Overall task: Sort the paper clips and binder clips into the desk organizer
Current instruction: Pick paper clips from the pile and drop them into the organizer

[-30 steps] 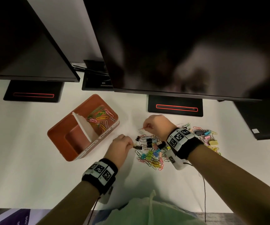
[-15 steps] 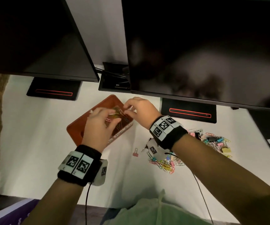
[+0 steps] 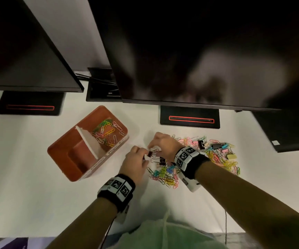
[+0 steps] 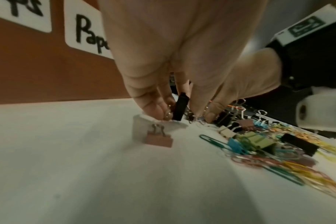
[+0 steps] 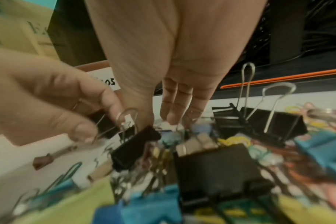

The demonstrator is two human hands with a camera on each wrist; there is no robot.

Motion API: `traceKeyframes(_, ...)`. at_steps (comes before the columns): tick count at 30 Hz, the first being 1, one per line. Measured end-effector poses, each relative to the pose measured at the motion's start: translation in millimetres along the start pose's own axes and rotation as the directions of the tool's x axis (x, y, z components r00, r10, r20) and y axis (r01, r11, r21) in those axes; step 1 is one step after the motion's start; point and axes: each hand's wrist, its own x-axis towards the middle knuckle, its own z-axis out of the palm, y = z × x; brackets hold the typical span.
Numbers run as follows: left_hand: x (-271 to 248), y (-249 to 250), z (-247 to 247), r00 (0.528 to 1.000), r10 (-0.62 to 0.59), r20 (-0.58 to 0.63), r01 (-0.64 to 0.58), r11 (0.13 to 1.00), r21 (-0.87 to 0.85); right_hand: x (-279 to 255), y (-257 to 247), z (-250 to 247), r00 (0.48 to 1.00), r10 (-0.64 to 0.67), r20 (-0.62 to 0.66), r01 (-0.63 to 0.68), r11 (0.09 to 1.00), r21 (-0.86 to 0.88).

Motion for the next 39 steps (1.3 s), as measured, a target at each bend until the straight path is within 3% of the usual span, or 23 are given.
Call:
traceKeyframes(4,2,-5,-13,0.981,0.127,-0.146,-0.112,0.988,0.104,0,6,4,1.000,-0.006,-0.030,0.007,1.000,0.012)
traceKeyframes(7,-12,-2,-17,0.971,0.227,-0.071,-0.221,0.971,0.089,0,11,2,1.000,0.008,-0.007,-0.008,1.000,0.022)
traceKeyframes(9,-24,1,-8,0.972,0.223,0.072,-0.226,0.973,0.042,0,11,0,0.999,0.035,-0.006,-0.035,0.999,0.032)
traceKeyframes(11,-31,1,7,0.973,0.187,0.137,-0.194,0.980,0.039,1,11,-2,0.998,0.064,0.001,-0.064,0.997,0.040)
traceKeyframes(14,-27,-2,27,0.985,0.121,0.123,-0.130,0.989,0.074,2,10,-3,0.996,0.079,0.037,-0.079,0.997,-0.006)
traceKeyframes(21,-16,-4,34,0.987,0.136,0.090,-0.143,0.987,0.079,-3,9,-5,0.999,0.043,0.031,-0.043,0.999,-0.019)
traceKeyframes(25,-11,-3,34,0.981,0.138,0.136,-0.157,0.978,0.140,-8,13,-13,0.996,0.007,-0.092,-0.002,0.998,0.062)
traceKeyframes(31,-13,-2,33,0.970,0.200,0.138,-0.221,0.963,0.157,-24,12,-27,0.946,-0.063,-0.317,0.099,0.990,0.099)
traceKeyframes(36,-21,3,8,0.979,0.174,0.104,-0.177,0.984,0.026,-22,-9,-40,0.915,-0.089,-0.393,0.144,0.983,0.114)
traceKeyframes(39,-36,5,-32,0.991,0.133,-0.008,-0.133,0.984,-0.119,-11,-37,-50,0.896,-0.126,-0.426,0.199,0.971,0.133)
